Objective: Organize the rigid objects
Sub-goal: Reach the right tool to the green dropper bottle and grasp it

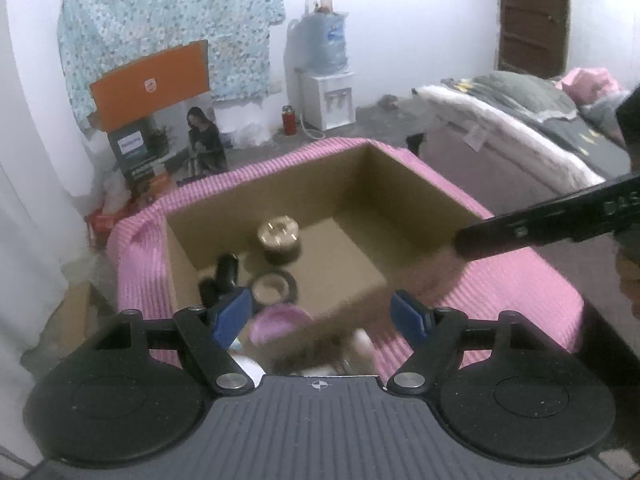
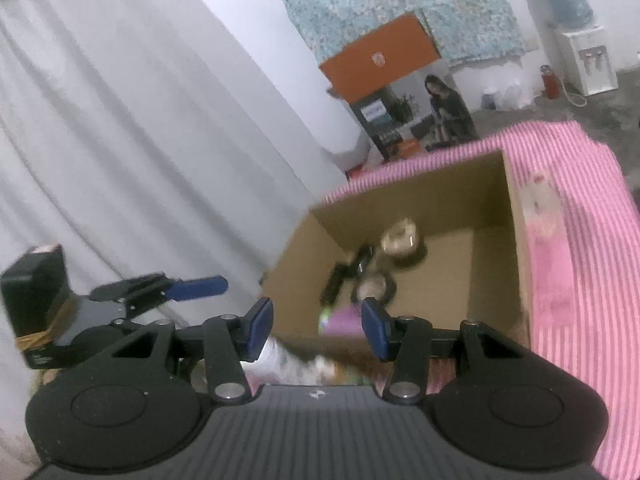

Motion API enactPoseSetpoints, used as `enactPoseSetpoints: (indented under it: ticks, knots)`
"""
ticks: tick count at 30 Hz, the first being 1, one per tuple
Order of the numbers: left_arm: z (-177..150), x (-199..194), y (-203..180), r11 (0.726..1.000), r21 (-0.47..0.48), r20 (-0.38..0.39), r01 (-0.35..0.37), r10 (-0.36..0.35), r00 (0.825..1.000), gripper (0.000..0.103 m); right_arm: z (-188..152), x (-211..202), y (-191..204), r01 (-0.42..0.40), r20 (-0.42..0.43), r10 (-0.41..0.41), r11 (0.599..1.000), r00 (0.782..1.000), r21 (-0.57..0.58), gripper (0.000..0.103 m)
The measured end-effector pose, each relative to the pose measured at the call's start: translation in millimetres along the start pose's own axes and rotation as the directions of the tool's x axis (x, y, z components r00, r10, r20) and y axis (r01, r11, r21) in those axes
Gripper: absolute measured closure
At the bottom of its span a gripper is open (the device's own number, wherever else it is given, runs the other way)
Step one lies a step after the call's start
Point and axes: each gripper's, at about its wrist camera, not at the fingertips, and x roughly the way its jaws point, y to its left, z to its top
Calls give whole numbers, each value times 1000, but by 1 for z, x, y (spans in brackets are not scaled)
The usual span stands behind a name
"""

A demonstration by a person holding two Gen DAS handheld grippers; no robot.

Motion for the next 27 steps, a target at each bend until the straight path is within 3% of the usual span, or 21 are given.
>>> enactPoseSetpoints:
  ticks: [7,19,23,27]
  knots:
    - [-40,29,-32,999,26,-24,23,-22,999,31,-41,31,7,41,-47,-43,998,998,-40,51]
    - [-46,61,-32,1000,12,-25,4,-4,1000,56,-52,76,13,49,-113,-64,990,992,-135,54]
    - [-48,66,-30,1000,-8,-30,2,-3,1000,63,-50,87,10,41,-129,-60,989,990,-144,58]
    - [-50,68,-29,1000,-26,-37,1,-2,999,72,-48,94,8,34,-144,-55,989,988,-144,73]
